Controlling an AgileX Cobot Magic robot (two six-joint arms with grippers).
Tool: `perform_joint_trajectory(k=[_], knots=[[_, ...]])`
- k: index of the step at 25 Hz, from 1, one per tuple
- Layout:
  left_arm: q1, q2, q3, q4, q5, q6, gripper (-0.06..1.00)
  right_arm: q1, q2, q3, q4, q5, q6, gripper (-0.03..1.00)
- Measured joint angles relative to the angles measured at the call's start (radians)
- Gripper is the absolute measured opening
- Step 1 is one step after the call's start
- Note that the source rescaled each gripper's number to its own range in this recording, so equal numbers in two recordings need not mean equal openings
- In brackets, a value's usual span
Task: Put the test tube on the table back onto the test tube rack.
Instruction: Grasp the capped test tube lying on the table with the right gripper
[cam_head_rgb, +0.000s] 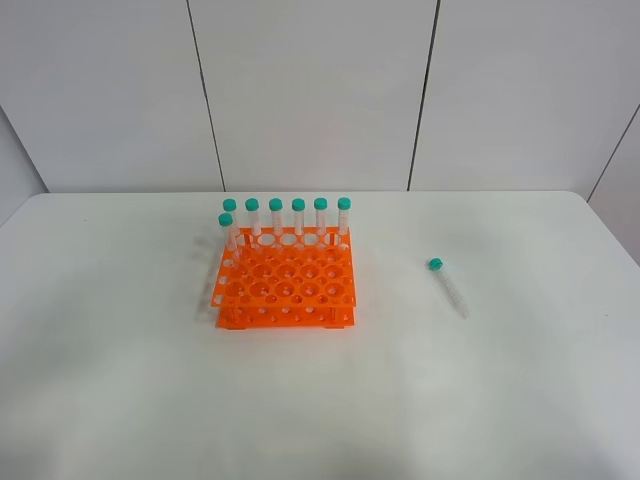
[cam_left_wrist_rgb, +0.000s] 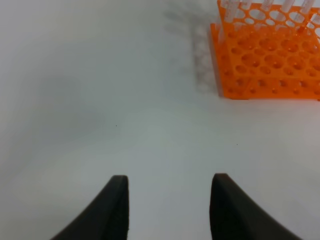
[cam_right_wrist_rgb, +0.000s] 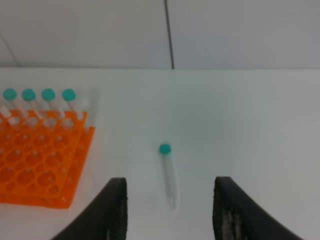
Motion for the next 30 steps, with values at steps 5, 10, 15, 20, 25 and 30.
perform_joint_trajectory(k=[5, 10, 15, 20, 25, 30], knots=[[0.000, 0.000, 0.000, 0.000, 0.000, 0.000, 0.89, 0.000, 0.298, -0.131, 0.054, 0.008, -0.059, 1.00], [0.000, 0.000, 0.000, 0.000, 0.000, 0.000, 0.89, 0.048, 0.548, -0.218, 0.074, 0.033, -0.102, 1.00], [0.000, 0.000, 0.000, 0.000, 0.000, 0.000, 0.89, 0.146, 0.729, -0.250, 0.068, 0.000, -0.112, 1.00], [0.000, 0.000, 0.000, 0.000, 0.000, 0.000, 0.89, 0.220, 0.881, -0.254, -0.015, -0.035, -0.051, 1.00], [0.000, 0.000, 0.000, 0.000, 0.000, 0.000, 0.89, 0.255, 1.009, -0.254, -0.142, -0.060, 0.051, 1.00], [0.000, 0.000, 0.000, 0.000, 0.000, 0.000, 0.89, 0.255, 1.093, -0.254, -0.176, -0.093, 0.077, 1.00]])
